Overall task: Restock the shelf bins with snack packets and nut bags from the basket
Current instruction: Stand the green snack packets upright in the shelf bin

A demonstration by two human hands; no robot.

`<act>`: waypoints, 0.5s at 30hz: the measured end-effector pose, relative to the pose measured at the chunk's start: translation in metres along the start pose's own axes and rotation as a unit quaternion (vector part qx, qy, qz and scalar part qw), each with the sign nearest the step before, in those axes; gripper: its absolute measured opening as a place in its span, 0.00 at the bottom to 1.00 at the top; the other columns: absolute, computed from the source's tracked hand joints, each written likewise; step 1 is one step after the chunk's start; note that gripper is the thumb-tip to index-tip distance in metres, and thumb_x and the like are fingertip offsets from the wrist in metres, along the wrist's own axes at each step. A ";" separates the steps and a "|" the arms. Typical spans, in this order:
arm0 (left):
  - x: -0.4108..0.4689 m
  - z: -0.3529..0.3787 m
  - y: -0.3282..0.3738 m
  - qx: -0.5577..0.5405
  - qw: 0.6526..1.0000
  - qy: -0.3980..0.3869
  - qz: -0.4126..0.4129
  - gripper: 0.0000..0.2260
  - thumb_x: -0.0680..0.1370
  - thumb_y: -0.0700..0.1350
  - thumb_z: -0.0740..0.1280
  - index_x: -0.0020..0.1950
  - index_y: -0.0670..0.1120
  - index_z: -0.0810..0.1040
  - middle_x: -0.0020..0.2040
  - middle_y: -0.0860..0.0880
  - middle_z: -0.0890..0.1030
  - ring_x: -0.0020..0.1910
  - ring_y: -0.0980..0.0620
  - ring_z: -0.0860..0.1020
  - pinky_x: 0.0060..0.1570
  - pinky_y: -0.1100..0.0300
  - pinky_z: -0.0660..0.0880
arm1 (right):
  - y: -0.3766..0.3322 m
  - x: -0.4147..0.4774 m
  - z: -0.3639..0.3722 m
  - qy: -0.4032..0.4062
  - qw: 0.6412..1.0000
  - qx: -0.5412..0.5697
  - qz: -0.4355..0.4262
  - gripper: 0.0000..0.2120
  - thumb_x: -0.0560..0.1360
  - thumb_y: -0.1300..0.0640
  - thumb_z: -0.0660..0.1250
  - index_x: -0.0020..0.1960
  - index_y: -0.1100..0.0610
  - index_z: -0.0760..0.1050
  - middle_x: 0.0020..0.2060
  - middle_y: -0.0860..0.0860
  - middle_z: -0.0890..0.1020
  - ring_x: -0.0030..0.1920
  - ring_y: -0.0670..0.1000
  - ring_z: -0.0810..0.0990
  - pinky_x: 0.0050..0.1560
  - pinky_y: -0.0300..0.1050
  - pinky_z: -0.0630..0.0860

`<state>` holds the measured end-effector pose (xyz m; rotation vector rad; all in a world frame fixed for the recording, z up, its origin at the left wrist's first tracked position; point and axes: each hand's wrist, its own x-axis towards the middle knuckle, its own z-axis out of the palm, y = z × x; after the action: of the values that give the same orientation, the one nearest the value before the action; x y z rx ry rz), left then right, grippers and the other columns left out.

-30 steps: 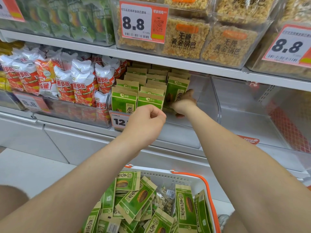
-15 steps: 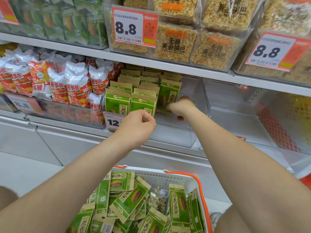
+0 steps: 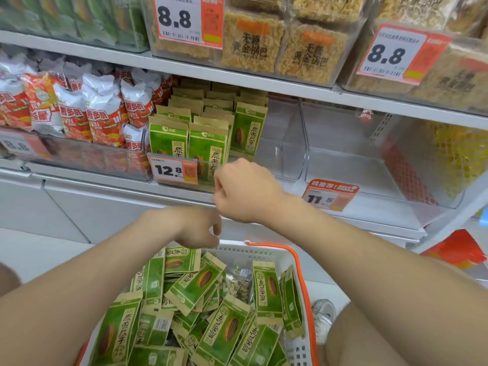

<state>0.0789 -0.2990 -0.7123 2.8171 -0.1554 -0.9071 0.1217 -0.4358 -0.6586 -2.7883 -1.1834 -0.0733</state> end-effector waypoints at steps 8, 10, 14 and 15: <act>0.031 0.062 -0.007 0.142 0.982 -0.122 -0.030 0.18 0.82 0.50 0.65 0.71 0.49 0.77 0.67 0.47 0.79 0.63 0.44 0.80 0.60 0.50 0.78 | 0.002 -0.045 0.082 -0.325 0.937 -0.118 -0.052 0.12 0.78 0.62 0.64 0.37 0.54 0.67 0.37 0.51 0.72 0.32 0.50 0.72 0.29 0.43 0.69; 0.040 0.080 -0.012 0.157 0.978 -0.138 -0.029 0.19 0.81 0.47 0.65 0.73 0.47 0.76 0.68 0.45 0.79 0.62 0.44 0.80 0.60 0.49 0.79 | 0.001 -0.048 0.091 -0.363 0.920 -0.134 -0.060 0.12 0.78 0.64 0.64 0.38 0.55 0.67 0.38 0.51 0.73 0.32 0.50 0.73 0.29 0.44 0.71; 0.044 0.119 -0.010 0.174 0.966 -0.191 -0.020 0.37 0.81 0.33 0.63 0.84 0.59 0.56 0.82 0.44 0.61 0.71 0.39 0.74 0.56 0.51 0.78 | -0.006 -0.040 0.095 -0.376 0.911 -0.143 -0.085 0.12 0.79 0.64 0.64 0.39 0.55 0.67 0.38 0.50 0.73 0.32 0.49 0.72 0.32 0.45 0.74; 0.042 0.127 -0.006 0.193 0.957 -0.215 -0.019 0.42 0.80 0.31 0.63 0.85 0.62 0.50 0.85 0.44 0.50 0.75 0.37 0.70 0.57 0.50 0.78 | -0.008 -0.037 0.094 -0.369 0.914 -0.140 -0.090 0.11 0.79 0.64 0.63 0.40 0.55 0.68 0.38 0.50 0.73 0.32 0.49 0.72 0.32 0.45 0.74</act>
<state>0.0386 -0.3166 -0.8388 2.9146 -0.3721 -1.6519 0.0905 -0.4449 -0.7546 -3.0304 -1.6813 0.9495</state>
